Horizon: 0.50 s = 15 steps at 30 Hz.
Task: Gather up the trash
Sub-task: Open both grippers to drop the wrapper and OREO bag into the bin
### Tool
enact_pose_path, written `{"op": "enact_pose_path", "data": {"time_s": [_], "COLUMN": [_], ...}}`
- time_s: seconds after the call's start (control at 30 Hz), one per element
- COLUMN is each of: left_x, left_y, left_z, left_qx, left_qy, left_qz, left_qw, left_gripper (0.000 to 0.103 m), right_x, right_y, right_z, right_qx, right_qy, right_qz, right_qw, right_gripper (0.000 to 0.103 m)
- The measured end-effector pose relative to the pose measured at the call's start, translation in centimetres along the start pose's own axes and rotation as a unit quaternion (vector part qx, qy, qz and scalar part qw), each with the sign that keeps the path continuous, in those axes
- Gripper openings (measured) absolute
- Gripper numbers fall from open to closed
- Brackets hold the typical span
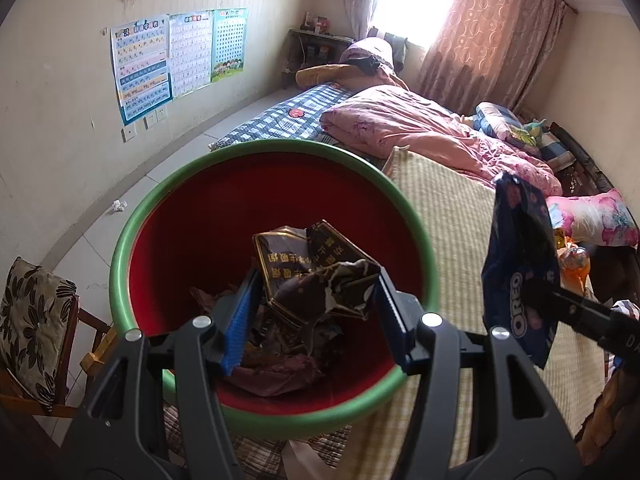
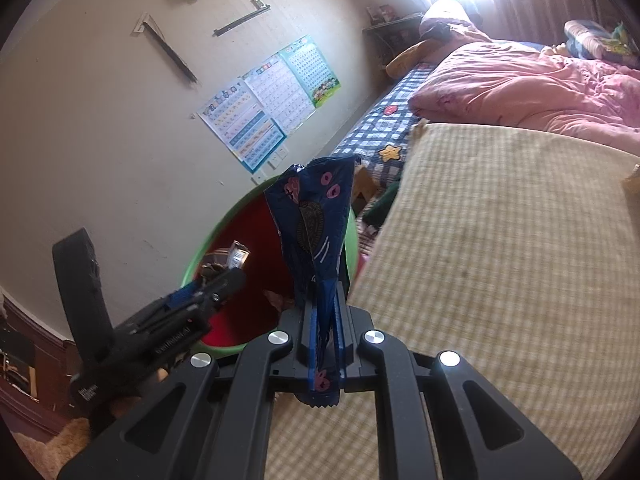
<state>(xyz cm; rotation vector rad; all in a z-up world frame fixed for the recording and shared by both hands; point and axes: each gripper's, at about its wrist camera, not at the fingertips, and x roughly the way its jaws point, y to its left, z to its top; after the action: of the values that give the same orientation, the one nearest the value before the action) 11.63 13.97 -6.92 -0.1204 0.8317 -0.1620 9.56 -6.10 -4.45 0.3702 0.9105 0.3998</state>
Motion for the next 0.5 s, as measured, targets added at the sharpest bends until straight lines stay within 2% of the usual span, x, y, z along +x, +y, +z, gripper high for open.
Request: {"op": "enact_pose_path", "data": {"time_s": [0.17,0.2,0.23,0.27,0.3,0.37,0.5], "left_x": [0.4,0.4,0.4,0.3,0.2,0.1,-0.1], "left_y": [1.7,2.0,2.5,2.7,2.9,3.7,4.2], "left_z": [0.6,0.7,0.9,0.8,0.9,0.9,1.0], "left_qx": [-0.007,-0.009,-0.014,-0.017,-0.020,-0.027,-0.038], "left_qy": [-0.003,-0.004,-0.005,-0.007,-0.010,-0.015,-0.019], "left_qz": [0.009,0.012,0.015,0.018,0.022,0.030,0.039], "left_qw": [0.9999,0.9999,0.9998,0.9997,0.9995,0.9991,0.9983], "left_gripper": [0.055,0.057,0.060,0.066,0.070,0.075,0.079], "right_x": [1.5,1.9,2.3,2.5,2.8,3.2,2.6], "right_y": [1.8,2.1,2.4,2.7,3.0,3.3,2.8], "right_z": [1.2,1.5,1.8,1.9,2.1,2.3,2.5], "right_qx": [-0.003,-0.003,-0.003,-0.003,-0.002,0.001,0.007], "right_qy": [0.001,0.001,0.003,0.004,0.006,0.006,-0.003], "right_qz": [0.020,0.023,0.029,0.035,0.043,0.052,0.048], "right_qw": [1.000,1.000,1.000,0.999,0.999,0.999,0.999], "right_gripper": [0.009,0.012,0.016,0.026,0.041,0.059,0.065]}}
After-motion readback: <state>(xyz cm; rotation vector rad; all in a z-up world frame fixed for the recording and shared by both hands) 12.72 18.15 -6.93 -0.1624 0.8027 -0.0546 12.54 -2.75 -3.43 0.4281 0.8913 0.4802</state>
